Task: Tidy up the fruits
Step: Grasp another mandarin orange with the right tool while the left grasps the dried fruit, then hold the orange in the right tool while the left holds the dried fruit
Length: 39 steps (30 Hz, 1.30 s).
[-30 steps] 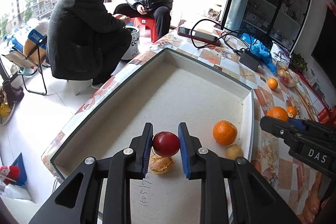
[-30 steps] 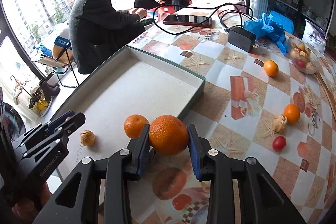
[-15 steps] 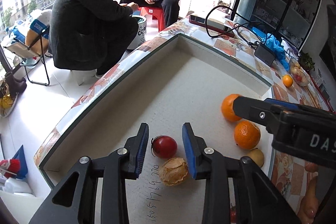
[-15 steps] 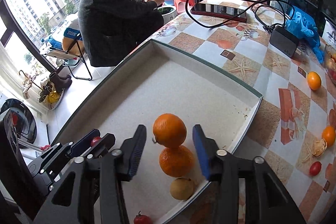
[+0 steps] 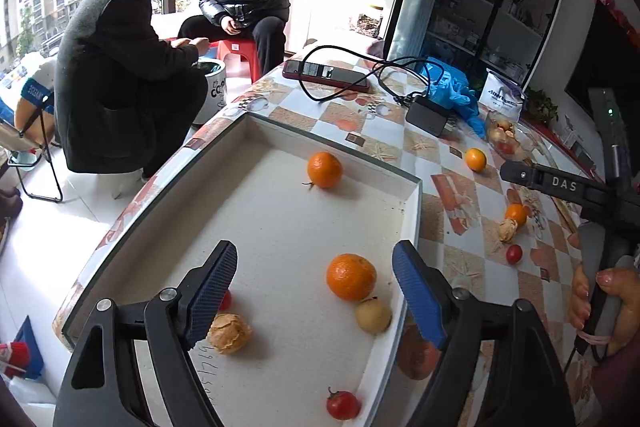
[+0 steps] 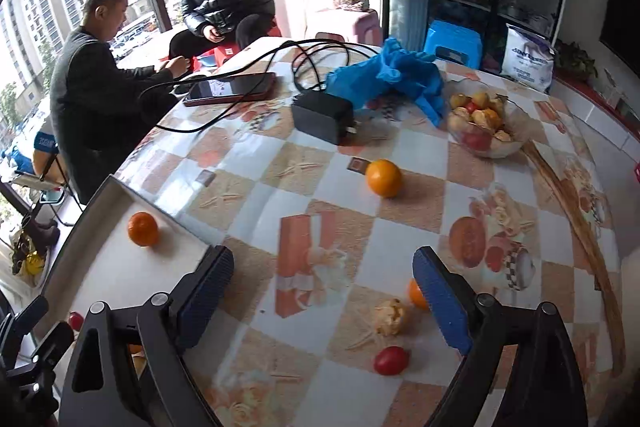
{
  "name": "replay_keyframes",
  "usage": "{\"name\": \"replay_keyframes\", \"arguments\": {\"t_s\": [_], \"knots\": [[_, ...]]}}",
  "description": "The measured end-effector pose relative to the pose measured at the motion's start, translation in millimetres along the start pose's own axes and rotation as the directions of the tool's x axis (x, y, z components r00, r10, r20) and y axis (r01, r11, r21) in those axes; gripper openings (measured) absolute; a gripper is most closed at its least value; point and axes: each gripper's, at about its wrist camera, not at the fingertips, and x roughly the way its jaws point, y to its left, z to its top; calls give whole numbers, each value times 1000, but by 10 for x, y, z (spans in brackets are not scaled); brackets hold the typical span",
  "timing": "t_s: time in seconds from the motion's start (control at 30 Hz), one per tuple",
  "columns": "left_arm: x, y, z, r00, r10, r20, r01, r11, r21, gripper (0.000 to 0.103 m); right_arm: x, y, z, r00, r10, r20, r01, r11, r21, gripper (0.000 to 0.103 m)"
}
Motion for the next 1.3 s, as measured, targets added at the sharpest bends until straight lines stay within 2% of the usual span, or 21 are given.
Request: {"name": "replay_keyframes", "arguments": {"t_s": [0.07,0.17,0.27,0.3,0.33,0.4,0.47,0.53,0.7,0.97,1.1,1.13,1.17,1.2,1.23,1.27,1.3], "knots": [[23,-163,22,999,-35,-23,36,999,24,83,112,-378,-31,999,-7,-40,11,996,93,92],[57,-453,19,997,-67,-42,70,995,77,83,267,-739,-143,995,37,-89,-17,977,213,92],[124,-729,-20,995,-71,-64,79,987,139,83,353,-713,-229,994,44,-101,-24,981,192,92],[143,-800,-34,995,-68,-72,79,984,160,83,374,-658,-245,994,35,-102,-18,986,165,89],[166,-867,-57,995,-67,-79,80,981,179,83,399,-599,-257,994,27,-105,-12,990,138,76],[215,-993,-88,994,-62,-91,80,974,210,83,469,-521,-273,993,16,-120,-3,994,108,63],[266,-1094,-108,993,-57,-101,79,970,229,83,484,-477,-281,994,-28,-103,35,997,74,58],[317,-1188,-111,992,-63,-106,87,966,242,83,461,-479,-302,996,-32,-87,37,998,55,38],[557,-1479,-89,987,-85,-140,119,959,257,83,319,-792,-458,998,10,-58,-3,993,115,38],[1068,-1983,49,973,-139,-185,178,960,214,83,-83,-1242,-939,1000,-14,-18,16,993,118,38],[1367,-2140,63,965,-114,-238,164,965,205,83,-224,-1362,-1100,1000,-20,-7,21,991,130,38],[1425,-2161,31,964,-90,-251,146,965,216,80,-256,-1374,-1127,1000,-24,-4,25,992,127,38],[1426,-2195,11,973,-63,-221,119,961,249,78,-286,-1376,-1155,1000,-30,1,30,992,125,38],[1424,-2227,-5,979,-40,-202,98,954,282,62,-313,-1378,-1180,999,-33,3,32,992,122,38],[1414,-2240,-8,980,-37,-193,94,950,296,38,-334,-1372,-1208,999,-33,5,32,993,118,38],[1398,-2224,2,980,-37,-195,94,953,290,25,-356,-1365,-1239,999,-34,6,33,993,116,38],[1379,-2185,14,978,-50,-200,103,958,267,26,-372,-1364,-1273,999,-32,6,31,993,115,38]]}}
